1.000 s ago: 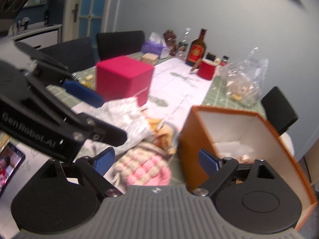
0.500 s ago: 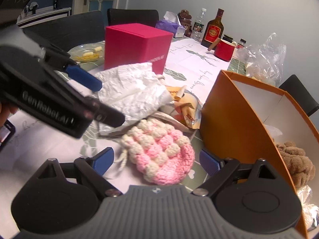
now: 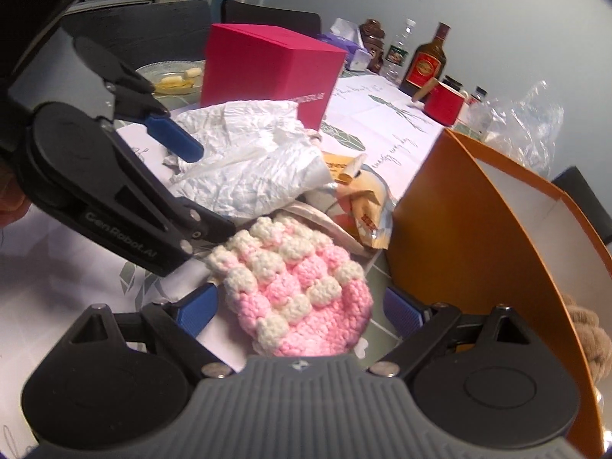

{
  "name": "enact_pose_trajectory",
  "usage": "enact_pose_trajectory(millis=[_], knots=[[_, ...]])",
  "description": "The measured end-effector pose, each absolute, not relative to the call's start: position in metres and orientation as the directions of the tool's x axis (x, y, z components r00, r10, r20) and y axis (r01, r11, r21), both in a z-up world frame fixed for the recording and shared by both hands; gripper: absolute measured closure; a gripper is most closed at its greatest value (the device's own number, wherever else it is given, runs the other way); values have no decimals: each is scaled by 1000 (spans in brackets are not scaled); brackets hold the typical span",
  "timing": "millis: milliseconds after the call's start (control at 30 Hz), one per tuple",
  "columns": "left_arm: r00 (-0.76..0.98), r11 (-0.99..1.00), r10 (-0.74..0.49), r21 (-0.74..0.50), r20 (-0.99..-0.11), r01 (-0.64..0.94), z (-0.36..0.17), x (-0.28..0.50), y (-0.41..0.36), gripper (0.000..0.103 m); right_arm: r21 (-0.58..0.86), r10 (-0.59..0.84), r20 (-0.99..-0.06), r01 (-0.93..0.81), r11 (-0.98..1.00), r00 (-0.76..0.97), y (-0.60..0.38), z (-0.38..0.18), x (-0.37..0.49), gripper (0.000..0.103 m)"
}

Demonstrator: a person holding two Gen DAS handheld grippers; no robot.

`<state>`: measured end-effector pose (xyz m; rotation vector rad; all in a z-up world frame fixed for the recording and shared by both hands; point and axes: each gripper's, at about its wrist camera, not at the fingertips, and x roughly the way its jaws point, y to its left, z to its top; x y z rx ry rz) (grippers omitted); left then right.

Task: Organize soft objects
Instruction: 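Grasp the white tissue paper with the left gripper while the right grasps the crocheted pouch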

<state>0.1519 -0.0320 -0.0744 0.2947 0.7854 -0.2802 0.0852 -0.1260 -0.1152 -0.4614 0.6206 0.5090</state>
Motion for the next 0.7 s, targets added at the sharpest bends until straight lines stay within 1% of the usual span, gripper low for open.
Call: enact_pose_trajectory(millis=[67,133,200,233,267,300,367,400,500,700], knots=[[673,919,-127,168,-729,355,-77,152,-33,17,-263,303,-649,-579,771,698,-123,-118,86,11],[665,917,-123,173,-737,361,-79,153,-33,23,-272,298,-652,-582,767,697,-121,-121,86,11],[654,918,-129,160,-745,363,-80,154,-32,34,-276,295,-651,-580,766,699,-121,-123,86,12],[651,921,-132,151,-748,360,-80,154,-30,38,-272,296,-652,-579,768,699,-122,-123,87,13],[648,924,-135,140,-750,355,-79,155,-28,46,-268,294,-653,-576,772,698,-123,-123,88,14],[645,928,-135,132,-752,349,-79,156,-26,53,-266,291,-653,-572,776,699,-124,-122,90,17],[641,935,-135,117,-756,335,-76,158,-22,61,-260,290,-658,-571,779,695,-125,-121,92,21],[637,938,-138,107,-758,331,-76,159,-20,64,-256,292,-660,-573,779,692,-125,-121,92,25],[631,942,-138,96,-763,322,-73,158,-15,71,-250,294,-665,-575,779,687,-127,-120,93,30],[631,948,-135,85,-764,306,-69,154,-9,74,-247,301,-667,-582,775,682,-128,-118,94,40]])
